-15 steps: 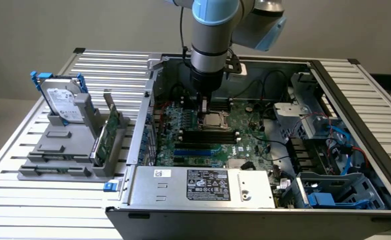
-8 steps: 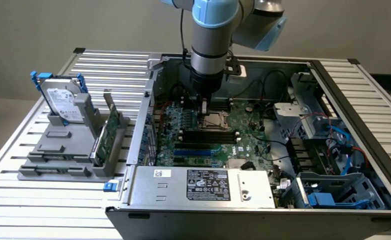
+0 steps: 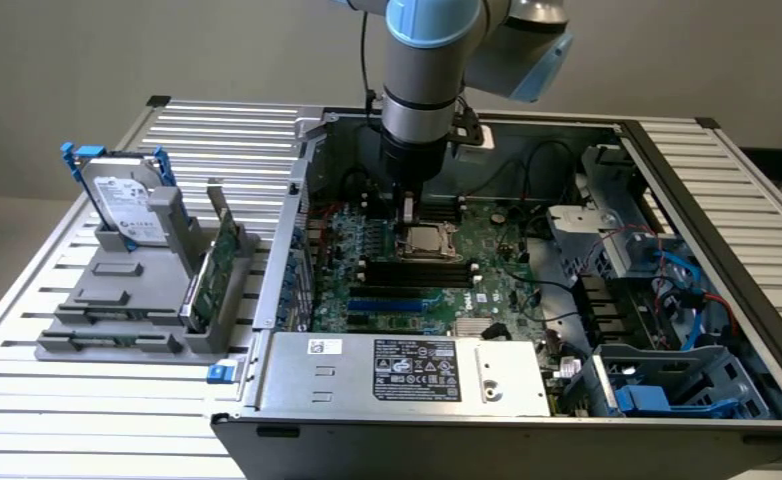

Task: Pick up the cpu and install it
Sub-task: 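Close the cpu cover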

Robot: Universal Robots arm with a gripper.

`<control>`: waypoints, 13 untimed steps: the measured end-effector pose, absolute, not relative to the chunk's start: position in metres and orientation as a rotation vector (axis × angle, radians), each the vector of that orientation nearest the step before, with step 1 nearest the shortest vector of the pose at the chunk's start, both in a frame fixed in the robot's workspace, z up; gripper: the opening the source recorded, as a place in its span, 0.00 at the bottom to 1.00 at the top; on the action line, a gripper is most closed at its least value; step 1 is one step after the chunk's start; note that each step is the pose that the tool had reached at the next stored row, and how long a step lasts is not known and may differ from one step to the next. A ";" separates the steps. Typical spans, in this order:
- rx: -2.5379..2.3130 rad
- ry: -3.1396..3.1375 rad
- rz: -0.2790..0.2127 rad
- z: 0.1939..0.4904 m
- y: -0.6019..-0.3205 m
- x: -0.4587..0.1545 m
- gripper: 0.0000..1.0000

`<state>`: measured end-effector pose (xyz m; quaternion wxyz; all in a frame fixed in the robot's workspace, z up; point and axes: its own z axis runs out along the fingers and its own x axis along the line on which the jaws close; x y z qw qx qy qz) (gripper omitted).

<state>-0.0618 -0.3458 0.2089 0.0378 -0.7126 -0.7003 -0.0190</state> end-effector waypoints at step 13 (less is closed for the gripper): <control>-2.167 -2.125 -0.054 0.218 -0.348 -0.076 0.11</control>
